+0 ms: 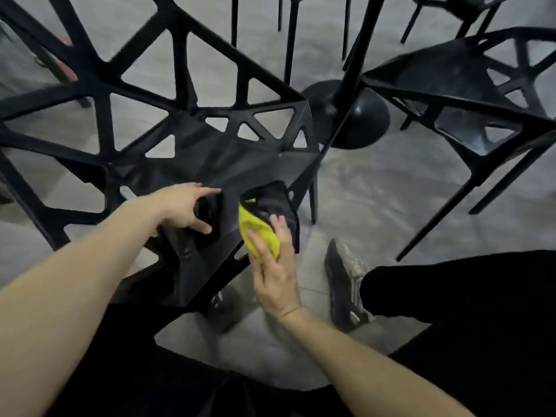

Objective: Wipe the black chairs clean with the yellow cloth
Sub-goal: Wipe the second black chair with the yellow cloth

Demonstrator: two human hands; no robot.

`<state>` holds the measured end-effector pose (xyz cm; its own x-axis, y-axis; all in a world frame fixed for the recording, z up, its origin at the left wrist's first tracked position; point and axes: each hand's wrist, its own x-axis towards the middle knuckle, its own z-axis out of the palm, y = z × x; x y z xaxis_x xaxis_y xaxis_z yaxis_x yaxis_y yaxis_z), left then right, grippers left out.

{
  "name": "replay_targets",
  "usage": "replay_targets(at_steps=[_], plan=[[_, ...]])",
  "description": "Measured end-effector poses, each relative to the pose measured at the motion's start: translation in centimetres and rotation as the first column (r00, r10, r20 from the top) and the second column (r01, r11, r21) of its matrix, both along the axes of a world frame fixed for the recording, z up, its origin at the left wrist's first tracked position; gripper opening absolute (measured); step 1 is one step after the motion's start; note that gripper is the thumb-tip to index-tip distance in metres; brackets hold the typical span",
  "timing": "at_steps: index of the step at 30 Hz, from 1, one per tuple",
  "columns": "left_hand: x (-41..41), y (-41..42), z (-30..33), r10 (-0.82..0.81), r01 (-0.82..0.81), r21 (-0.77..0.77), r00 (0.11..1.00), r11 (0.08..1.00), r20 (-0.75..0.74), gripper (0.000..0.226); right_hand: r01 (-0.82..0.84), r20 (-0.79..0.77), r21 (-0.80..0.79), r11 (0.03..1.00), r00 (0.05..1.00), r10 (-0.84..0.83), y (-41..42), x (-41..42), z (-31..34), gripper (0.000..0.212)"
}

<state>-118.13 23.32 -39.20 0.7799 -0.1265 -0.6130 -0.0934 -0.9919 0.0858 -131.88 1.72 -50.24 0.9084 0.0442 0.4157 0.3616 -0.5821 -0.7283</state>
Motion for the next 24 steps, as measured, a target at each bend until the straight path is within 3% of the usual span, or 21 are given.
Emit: replay_targets(at_steps=[3,7,10,12,14,16,21,24], plan=[[0.5,-0.6,0.3,-0.023,0.023,0.022,1.000,1.000,0.016,0.117,-0.101,0.002,-0.010,0.995,0.995,0.101,-1.8,2.0,-0.2,0.052],[0.3,-0.1,0.0,-0.001,0.001,-0.013,1.000,1.000,0.016,0.118,0.144,-0.128,0.088,0.986,0.983,-0.132,-3.6,9.7,2.3,0.053],[0.3,-0.2,0.3,0.011,-0.010,-0.017,1.000,1.000,0.011,0.118,0.213,-0.181,0.117,0.970,0.965,-0.190,-2.1,8.8,2.6,0.053],[0.2,-0.3,0.4,0.018,-0.017,-0.032,1.000,0.999,0.023,0.117,0.052,-0.114,0.054,0.997,0.992,-0.046,-0.1,3.4,1.9,0.055],[0.3,-0.4,0.3,0.005,-0.004,-0.029,0.999,1.000,0.049,0.112,-0.244,0.003,-0.050,0.968,0.970,0.245,0.7,-1.0,0.4,0.056],[0.3,-0.3,0.1,-0.010,0.012,-0.019,0.998,1.000,0.055,0.112,-0.322,0.059,-0.080,0.943,0.943,0.327,0.1,-0.8,-0.5,0.059],[0.1,-0.2,0.2,-0.026,0.026,0.003,0.999,1.000,0.018,0.118,-0.041,0.024,0.077,0.996,0.999,0.039,-1.9,7.9,1.9,0.062],[0.1,-0.3,0.2,-0.023,0.023,-0.001,1.000,1.000,0.015,0.116,0.330,-0.136,0.104,0.938,0.939,-0.316,-5.7,17.9,3.6,0.064]])
